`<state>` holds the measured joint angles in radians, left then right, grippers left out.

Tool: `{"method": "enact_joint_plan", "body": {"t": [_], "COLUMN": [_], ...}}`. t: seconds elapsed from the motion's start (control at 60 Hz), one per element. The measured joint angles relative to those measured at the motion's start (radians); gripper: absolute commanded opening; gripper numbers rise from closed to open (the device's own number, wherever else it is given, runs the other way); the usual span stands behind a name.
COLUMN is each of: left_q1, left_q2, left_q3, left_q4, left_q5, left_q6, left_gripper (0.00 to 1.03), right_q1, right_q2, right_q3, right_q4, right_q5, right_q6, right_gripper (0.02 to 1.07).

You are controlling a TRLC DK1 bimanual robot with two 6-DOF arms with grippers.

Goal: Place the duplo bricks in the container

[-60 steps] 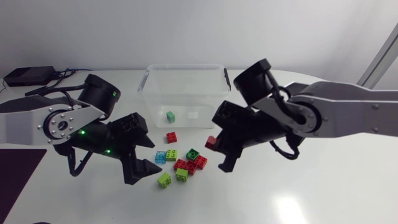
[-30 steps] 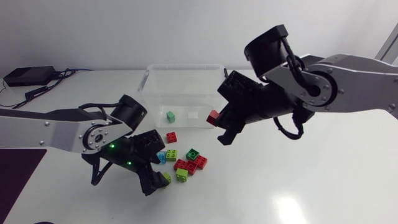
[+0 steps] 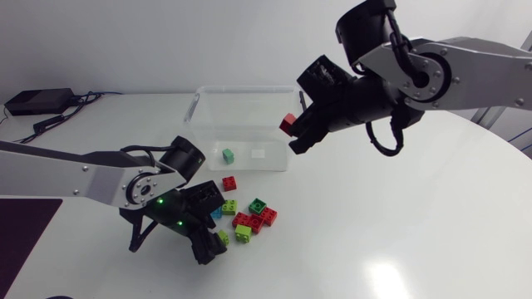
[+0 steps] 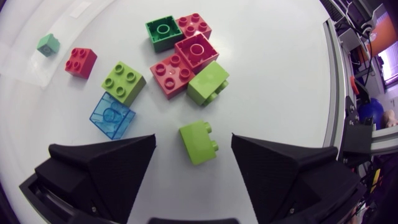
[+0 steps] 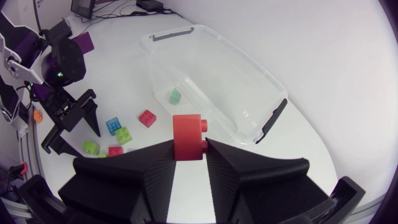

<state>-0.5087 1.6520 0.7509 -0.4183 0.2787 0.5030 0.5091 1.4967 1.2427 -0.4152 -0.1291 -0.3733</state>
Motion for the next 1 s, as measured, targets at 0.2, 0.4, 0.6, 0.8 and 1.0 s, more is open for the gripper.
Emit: {"method": "enact_joint_plan", "body": {"t": [0.2, 0.4, 0.6, 0.8, 1.0], "left_q1": [-0.010, -0.035, -0.035, -0.035, 0.010], "left_q2": [0.018, 0.018, 0.018, -0.017, -0.102], "left_q3": [0.000, -0.010, -0.011, -0.030, -0.030], "left_q4": [0.000, 0.012, 0.014, 0.006, -0.045], "left_q5": [0.000, 0.000, 0.000, 0.001, 0.002], "left_q6": [0.000, 0.000, 0.001, 0.005, 0.027], "left_gripper": [0.32, 0.27, 0.26, 0.26, 0.26], "right_q1": [-0.005, -0.013, -0.031, -0.045, -0.062], "right_q2": [0.060, 0.113, 0.171, 0.245, 0.326], "right_q3": [0.061, 0.132, 0.186, 0.252, 0.331], "right_q4": [0.014, 0.030, 0.033, 0.048, 0.048], "right_q5": [0.018, 0.026, 0.026, 0.025, 0.025], "right_q6": [0.022, 0.026, 0.042, 0.045, 0.046], "right_gripper": [0.35, 0.35, 0.36, 0.36, 0.37]}}
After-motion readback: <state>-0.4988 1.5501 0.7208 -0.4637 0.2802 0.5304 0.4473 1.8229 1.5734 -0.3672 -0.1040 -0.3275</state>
